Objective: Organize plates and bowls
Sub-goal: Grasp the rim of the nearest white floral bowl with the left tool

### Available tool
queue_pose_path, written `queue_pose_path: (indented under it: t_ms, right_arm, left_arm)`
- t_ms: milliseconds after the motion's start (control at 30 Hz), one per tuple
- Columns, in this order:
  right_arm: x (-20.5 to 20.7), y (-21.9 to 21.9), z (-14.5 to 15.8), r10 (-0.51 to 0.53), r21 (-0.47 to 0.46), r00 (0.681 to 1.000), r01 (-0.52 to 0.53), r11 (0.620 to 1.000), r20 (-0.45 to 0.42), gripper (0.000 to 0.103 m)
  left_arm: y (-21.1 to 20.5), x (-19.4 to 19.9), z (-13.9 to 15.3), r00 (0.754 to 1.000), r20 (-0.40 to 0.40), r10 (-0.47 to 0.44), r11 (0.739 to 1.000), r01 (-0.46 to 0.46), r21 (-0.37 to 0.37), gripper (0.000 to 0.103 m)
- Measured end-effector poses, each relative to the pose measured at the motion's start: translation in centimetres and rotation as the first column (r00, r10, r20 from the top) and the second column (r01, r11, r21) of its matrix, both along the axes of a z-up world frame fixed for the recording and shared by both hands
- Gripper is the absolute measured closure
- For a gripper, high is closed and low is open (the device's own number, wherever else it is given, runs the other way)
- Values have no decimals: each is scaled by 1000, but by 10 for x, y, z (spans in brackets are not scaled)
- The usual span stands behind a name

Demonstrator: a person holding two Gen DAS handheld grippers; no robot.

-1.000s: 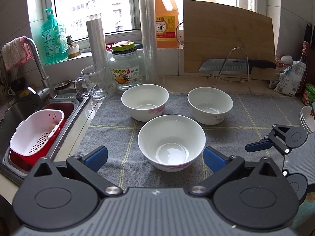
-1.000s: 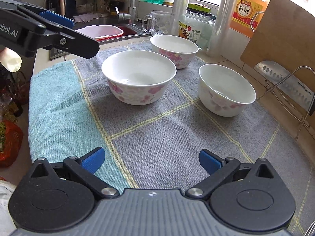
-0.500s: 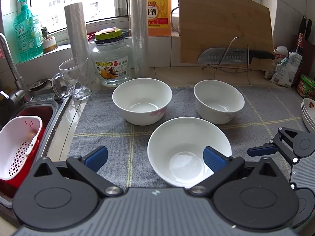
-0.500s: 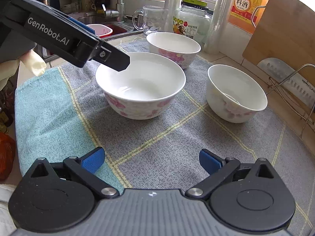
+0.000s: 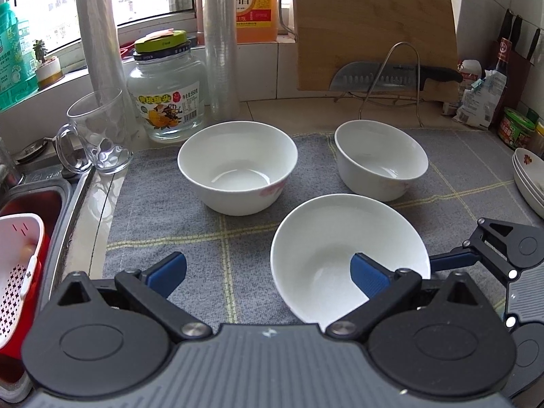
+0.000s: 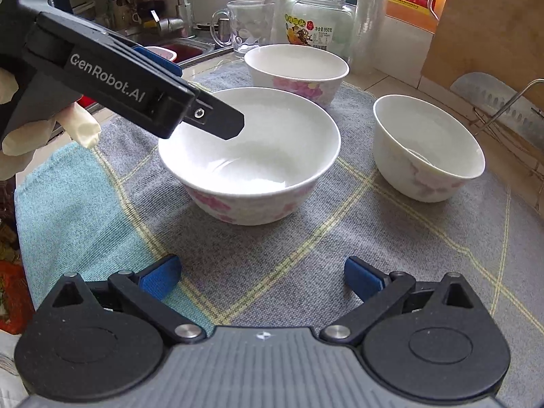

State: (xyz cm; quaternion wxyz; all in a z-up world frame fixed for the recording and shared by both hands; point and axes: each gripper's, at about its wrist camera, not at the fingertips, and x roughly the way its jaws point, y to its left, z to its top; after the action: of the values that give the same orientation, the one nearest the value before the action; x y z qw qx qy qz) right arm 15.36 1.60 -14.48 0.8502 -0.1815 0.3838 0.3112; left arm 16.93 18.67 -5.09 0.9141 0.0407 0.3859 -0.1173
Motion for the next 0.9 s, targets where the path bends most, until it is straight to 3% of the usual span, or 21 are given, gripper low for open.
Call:
queue_pose_path:
  t_ms: [500, 700, 900]
  right_arm:
    - [-14, -10, -2, -27, 36, 998, 25, 999, 53, 0]
    - [-7, -6, 1, -29, 21, 998, 28, 999, 47, 0]
    - [-2, 4, 13, -11, 12, 995, 10, 1000, 98, 0]
  left_arm:
    - [2, 16, 3, 992, -42, -120, 992, 121, 31, 3]
    - [-4, 24, 2, 981, -72, -183, 982, 186, 38, 16]
    - [-9, 31, 2, 969, -97, -229, 972, 233, 29, 20]
